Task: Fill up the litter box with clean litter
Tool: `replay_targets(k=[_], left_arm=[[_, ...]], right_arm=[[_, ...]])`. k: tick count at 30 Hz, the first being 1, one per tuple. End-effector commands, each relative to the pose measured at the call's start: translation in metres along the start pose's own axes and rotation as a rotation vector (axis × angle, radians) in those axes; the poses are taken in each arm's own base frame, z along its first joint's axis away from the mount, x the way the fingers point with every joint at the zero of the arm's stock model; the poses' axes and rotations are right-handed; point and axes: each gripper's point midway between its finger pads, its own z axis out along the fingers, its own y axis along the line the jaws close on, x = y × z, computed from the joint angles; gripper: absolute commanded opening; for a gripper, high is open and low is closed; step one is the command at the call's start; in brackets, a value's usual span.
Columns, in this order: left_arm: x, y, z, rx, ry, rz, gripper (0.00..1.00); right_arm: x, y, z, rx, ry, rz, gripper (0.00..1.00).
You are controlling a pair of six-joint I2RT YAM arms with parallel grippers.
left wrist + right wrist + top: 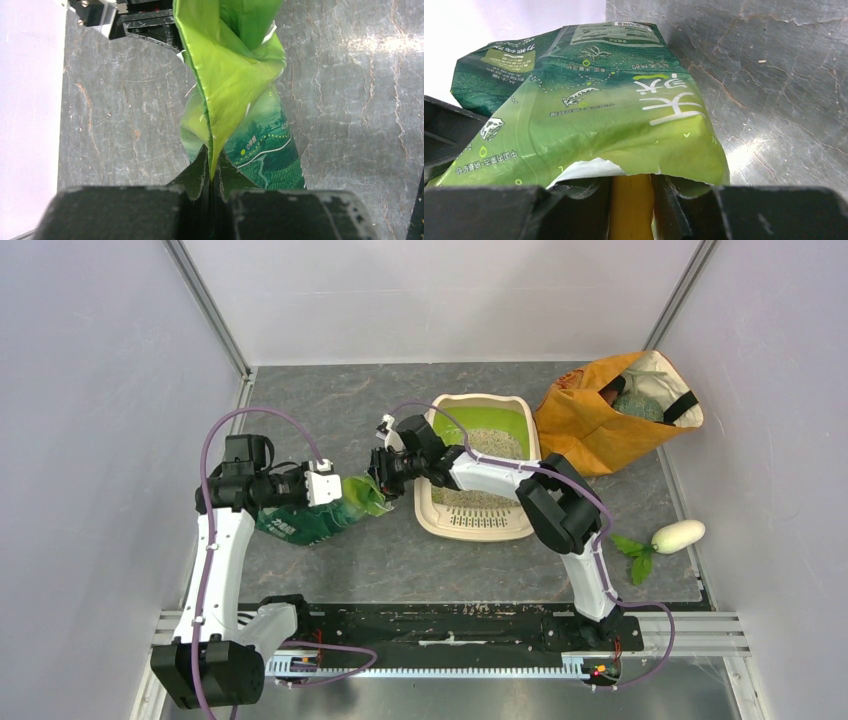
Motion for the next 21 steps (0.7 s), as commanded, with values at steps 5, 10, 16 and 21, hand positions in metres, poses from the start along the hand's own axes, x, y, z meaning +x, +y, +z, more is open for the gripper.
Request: replay_targets(k=[5,10,16,21], left_arm=[[-0.05,0.036,-0.004,-0.102,-0.193,0.036,0.02],[-0.047,0.041,-0.006,-0.111,-0.177,0.029,0.02],[-0.045,0.047,0.001,-0.117,-0.2,0.02,0.02],[-0.046,0.057,0.005,-0.127,-0.226,0.029,0.02]], right_arm=[[-0.005,0.12,-0.054,-0.359,-0.059,-0.17,0.0],[-0.013,0.121,-0.092,-0.342,-0.118,-0.167,0.0],[-0.009,0.105,-0.127,-0.31,-0.138,-0.146,0.0],[-0.009,0.1,-0.147,-0.303,-0.153,-0.14,0.0]])
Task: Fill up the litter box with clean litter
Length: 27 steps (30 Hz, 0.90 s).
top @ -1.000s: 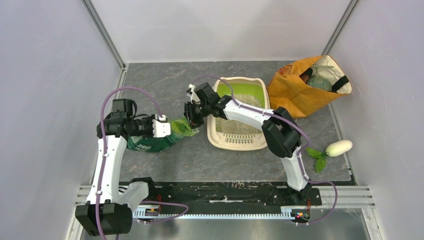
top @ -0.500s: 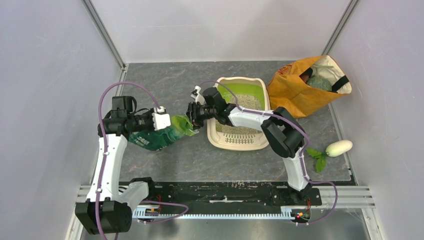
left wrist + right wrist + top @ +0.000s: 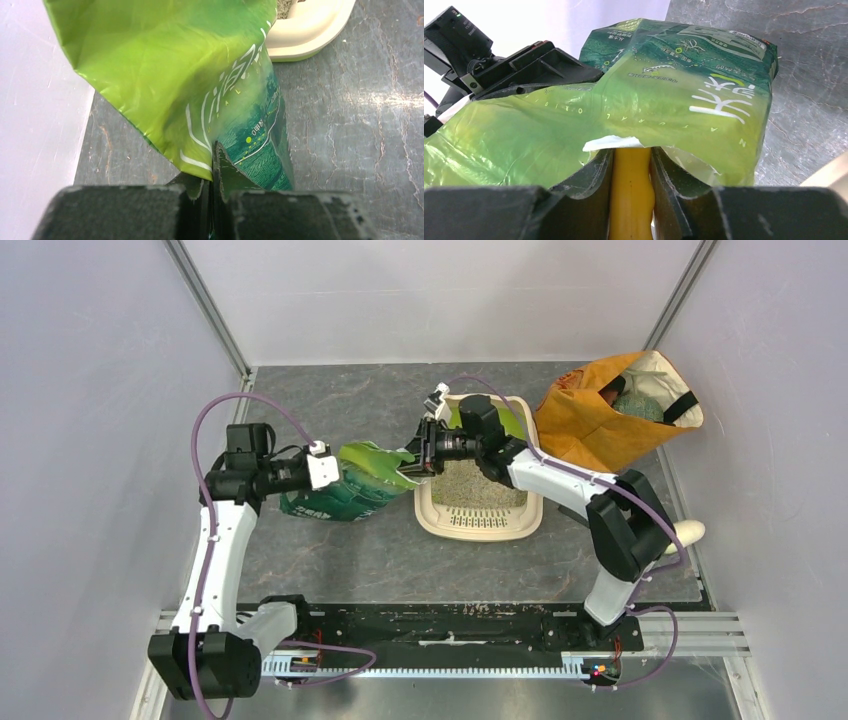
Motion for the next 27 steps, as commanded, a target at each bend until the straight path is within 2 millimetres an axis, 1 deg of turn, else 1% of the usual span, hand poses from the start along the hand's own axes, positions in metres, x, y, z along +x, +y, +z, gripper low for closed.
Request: replay_targets(k=[1,5,9,11,13,15,18,22,27], left_arm=[[-0.007,0.027,0.002,-0.057,-0.039,0.049,0.02],[-0.004,0.034,0.006,-0.055,-0.036,0.035,0.02],[-0.002,0.034,0.01,-0.046,-0.054,0.022,0.02],[-0.004,0.035,0.013,-0.041,-0.076,0.011,0.02],[-0.007,0.041,0.014,-0.059,-0.092,-0.003,0.02],[-0.007,0.046,0.015,-0.077,-0.1,-0.018,0.02],[-0.009,0.053,0.016,-0.096,-0.112,-0.042,0.02],[-0.008,0.053,0.019,-0.091,-0.121,-0.052,0.02],[-0.011,0.053,0.023,-0.079,-0.138,-0.072,0.02]], right_arm=[[0.009,0.051,-0.031,-0.148,0.042,-0.097,0.0],[0.002,0.048,-0.052,-0.132,0.005,-0.089,0.0],[0.0,0.054,-0.071,-0.138,-0.025,-0.098,0.0],[0.003,0.054,-0.076,-0.134,-0.024,-0.091,0.0],[0.004,0.051,-0.081,-0.131,-0.024,-0.077,0.0],[0.003,0.045,-0.087,-0.118,-0.028,-0.057,0.0],[-0.001,0.041,-0.097,-0.117,-0.037,-0.031,0.0],[-0.005,0.046,-0.111,-0.128,-0.054,-0.024,0.0],[-0.008,0.039,-0.122,-0.115,-0.081,0.006,0.0]])
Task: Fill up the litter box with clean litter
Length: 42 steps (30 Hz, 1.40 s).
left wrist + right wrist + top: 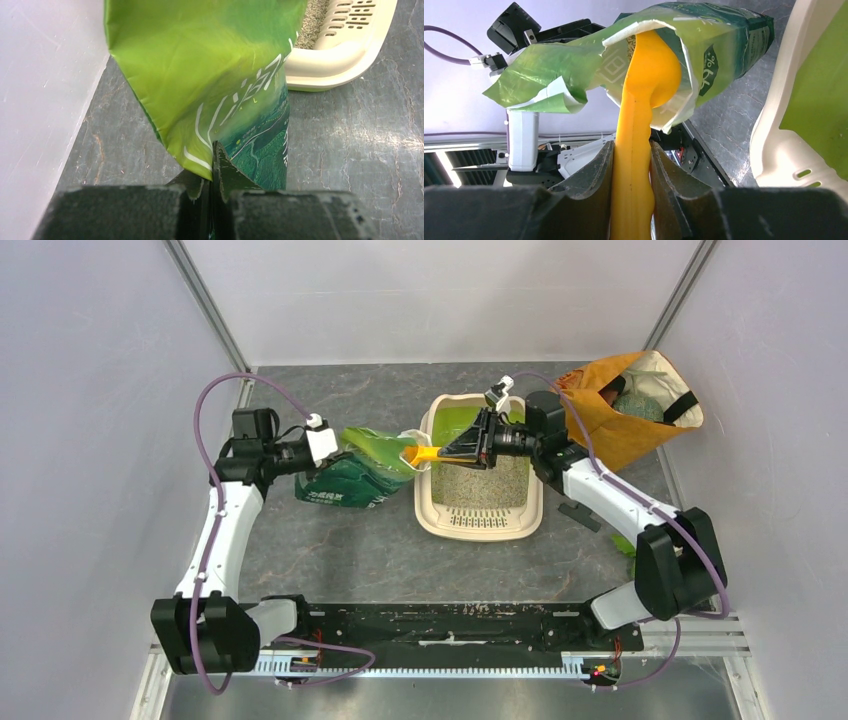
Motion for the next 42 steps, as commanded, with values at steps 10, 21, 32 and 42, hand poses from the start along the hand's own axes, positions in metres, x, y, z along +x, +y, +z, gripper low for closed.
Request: replay_targets(k=[10,21,32,42], left_arm=[[-0.016,0.018,0.008,-0.039,-0.079,-0.014,0.02],[-0.015,0.021,0.009,-0.04,-0.081,-0.039,0.02],[-0.031,0.019,0.014,-0.013,-0.128,-0.093,0.02],[-0.053,0.02,0.02,0.003,-0.133,-0.081,0.02]], right_arm=[[0.006,0.029,-0.038,-0.103,0.03,-0.02,0.0],[0.011,0.021,-0.058,-0.081,0.011,-0.001,0.0],[0.006,0.006,-0.072,-0.034,-0.02,0.01,0.0],[-0.013,0.012,-0.091,-0.037,-0.074,0.005,0.0]])
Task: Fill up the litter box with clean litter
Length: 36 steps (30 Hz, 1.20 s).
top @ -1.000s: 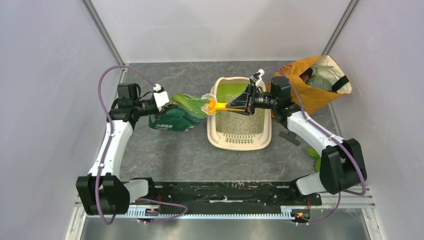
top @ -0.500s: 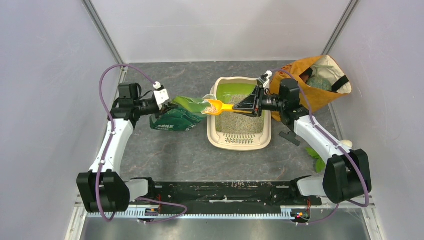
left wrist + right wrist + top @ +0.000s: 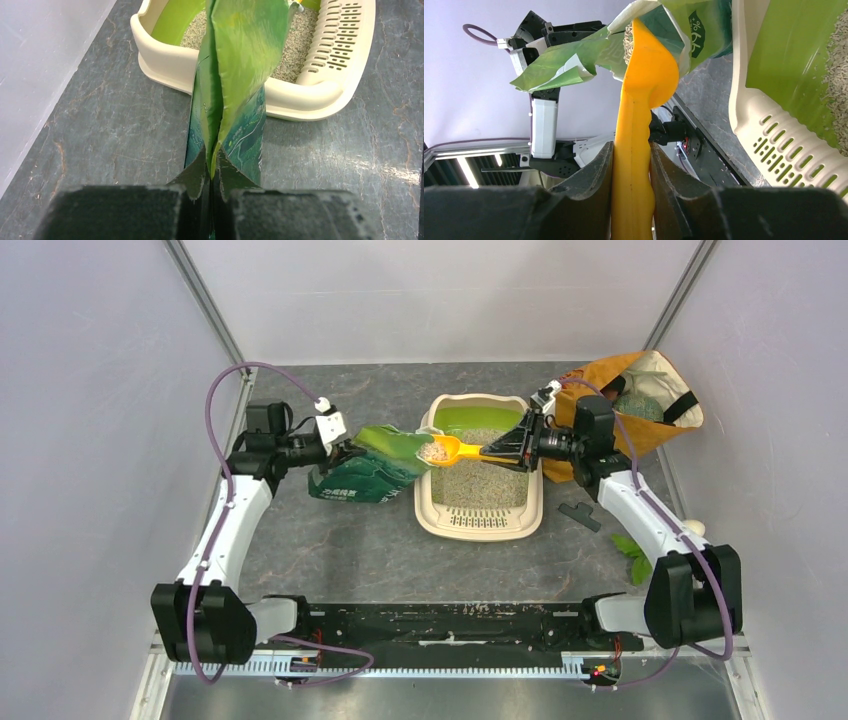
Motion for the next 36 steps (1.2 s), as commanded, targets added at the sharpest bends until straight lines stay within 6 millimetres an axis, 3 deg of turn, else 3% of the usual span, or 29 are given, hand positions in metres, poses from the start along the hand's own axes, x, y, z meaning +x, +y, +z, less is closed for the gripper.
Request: replay_targets(k=[1,13,19,28,36], left_arm=[[-0.045,0.015,-0.002,-0.014,-0.083,0.092,0.02],[-0.04,0.017,0.004,-0.013,-0.054,0.085,0.02],[-0.039,0.017,0.004,-0.009,-0.05,0.088,0.02],[-0.042,0.014,0.004,0.002,-0.053,0.108,0.02],[-0.04,0.008,0.001,0.009,-0.043,0.125,0.02]], right_arm=[[-0.001,0.023,-0.016,-0.045,-0.003,-0.072,0.0],[-0.011,0.019,-0.054,-0.019,-0.054,-0.049,0.0],[-0.028,0.009,-0.082,0.023,-0.12,-0.049,0.0],[-0.042,-0.051,-0.11,0.555,-0.162,-0.2,0.0],[-0.053,-0.05,-0.099,0.841,-0.113,-0.463,0.0]])
